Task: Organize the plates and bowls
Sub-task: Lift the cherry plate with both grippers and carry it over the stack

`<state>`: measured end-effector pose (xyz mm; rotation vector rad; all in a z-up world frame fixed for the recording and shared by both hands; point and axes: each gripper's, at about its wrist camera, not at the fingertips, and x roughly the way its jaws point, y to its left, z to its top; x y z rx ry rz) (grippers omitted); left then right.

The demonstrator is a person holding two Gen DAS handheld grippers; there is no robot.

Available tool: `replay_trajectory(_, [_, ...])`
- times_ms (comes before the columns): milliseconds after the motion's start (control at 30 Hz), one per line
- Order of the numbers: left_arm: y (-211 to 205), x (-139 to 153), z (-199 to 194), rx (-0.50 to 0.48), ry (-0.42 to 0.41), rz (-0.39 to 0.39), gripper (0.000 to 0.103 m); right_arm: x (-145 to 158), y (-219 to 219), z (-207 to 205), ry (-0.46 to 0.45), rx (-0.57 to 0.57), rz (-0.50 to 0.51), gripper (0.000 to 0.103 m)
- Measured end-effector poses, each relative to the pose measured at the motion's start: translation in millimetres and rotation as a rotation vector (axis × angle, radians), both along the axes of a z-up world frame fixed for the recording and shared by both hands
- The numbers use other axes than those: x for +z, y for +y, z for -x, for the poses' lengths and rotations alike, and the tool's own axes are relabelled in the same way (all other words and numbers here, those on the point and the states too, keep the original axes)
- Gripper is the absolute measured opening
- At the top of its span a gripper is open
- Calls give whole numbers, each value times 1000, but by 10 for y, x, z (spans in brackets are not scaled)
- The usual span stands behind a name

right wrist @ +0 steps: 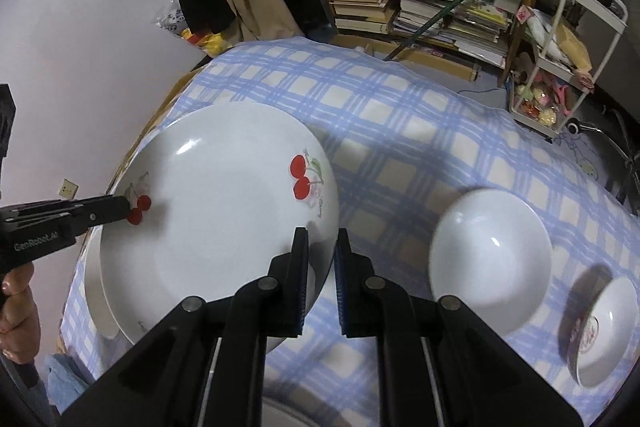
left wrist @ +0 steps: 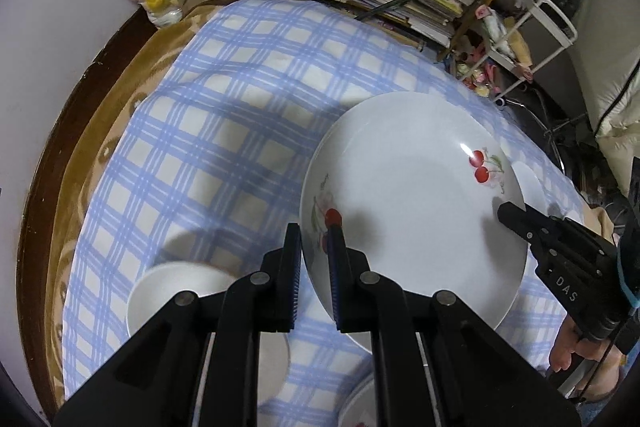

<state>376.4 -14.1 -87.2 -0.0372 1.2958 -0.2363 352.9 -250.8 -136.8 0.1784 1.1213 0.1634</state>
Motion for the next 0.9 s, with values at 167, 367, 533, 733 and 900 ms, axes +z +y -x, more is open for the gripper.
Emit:
replay_trajectory(167, [-79, 104, 236, -32, -10, 3, 11, 148, -86, 281, -20, -13, 1, 14])
replay_trajectory(367, [-137, 177, 555, -48, -13, 11, 12, 287, -191, 584, -39, -45, -51, 14])
replay_trajectory(533, [-158, 164, 804, -59, -7, 6, 12, 344, -204, 852, -56, -53, -63, 14])
replay_trajectory(733, [-148, 103, 1142, -60, -26, -9, 13, 289, -184, 1118, -54, -52, -60, 14])
replay_trajectory(900, [-149, -11, 1439, -59, -40, -22, 14, 147, -204, 1426, -70, -89, -100, 14])
